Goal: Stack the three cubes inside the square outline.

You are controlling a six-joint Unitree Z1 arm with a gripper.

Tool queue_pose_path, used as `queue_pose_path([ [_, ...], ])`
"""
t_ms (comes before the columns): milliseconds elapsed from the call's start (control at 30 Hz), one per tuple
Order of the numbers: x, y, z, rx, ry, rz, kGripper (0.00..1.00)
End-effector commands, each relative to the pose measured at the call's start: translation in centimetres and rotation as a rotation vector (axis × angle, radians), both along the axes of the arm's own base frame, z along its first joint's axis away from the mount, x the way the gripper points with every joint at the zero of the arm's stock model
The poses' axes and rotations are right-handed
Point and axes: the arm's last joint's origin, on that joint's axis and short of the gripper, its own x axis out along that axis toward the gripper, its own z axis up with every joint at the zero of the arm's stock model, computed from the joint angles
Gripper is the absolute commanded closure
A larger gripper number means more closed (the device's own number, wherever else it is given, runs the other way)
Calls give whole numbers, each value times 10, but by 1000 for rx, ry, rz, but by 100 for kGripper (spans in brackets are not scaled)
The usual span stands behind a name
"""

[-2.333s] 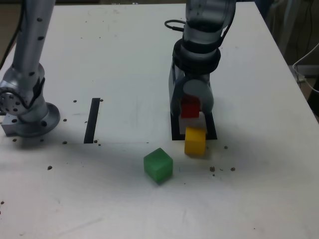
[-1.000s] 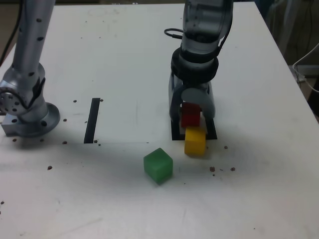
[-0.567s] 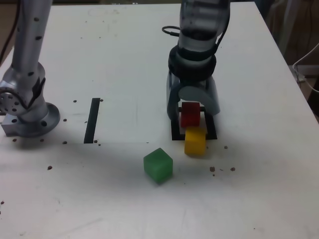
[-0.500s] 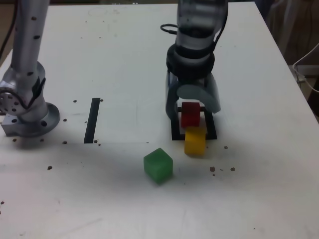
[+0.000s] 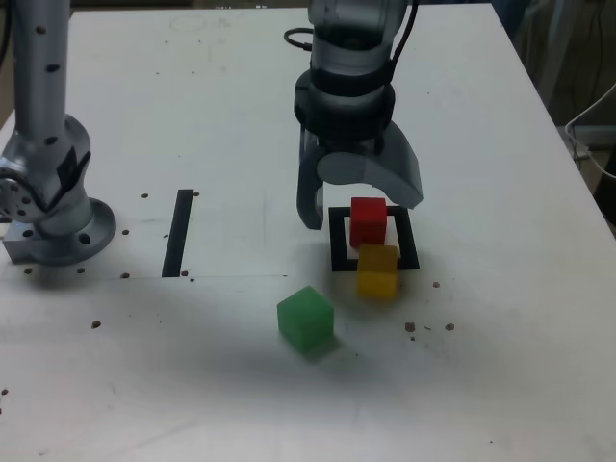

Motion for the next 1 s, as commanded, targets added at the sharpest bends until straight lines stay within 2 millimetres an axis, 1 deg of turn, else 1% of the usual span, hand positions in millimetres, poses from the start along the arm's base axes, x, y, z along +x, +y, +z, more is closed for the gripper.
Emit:
queue_pose_path([
  [0,-2,-7,5,-5,-10,-2,0],
  [167,1,-28,7,-4,-12,-13,0],
  [333,4,-40,-3,-11,27,-24,2],
  [433,6,-44,-9,-9,46,-26,4],
  [633,14,-49,-24,-7,76,-33,11],
  [833,20,-51,-33,-7,80,-45,17],
  [967,22,-52,-36,-10,74,-54,26],
])
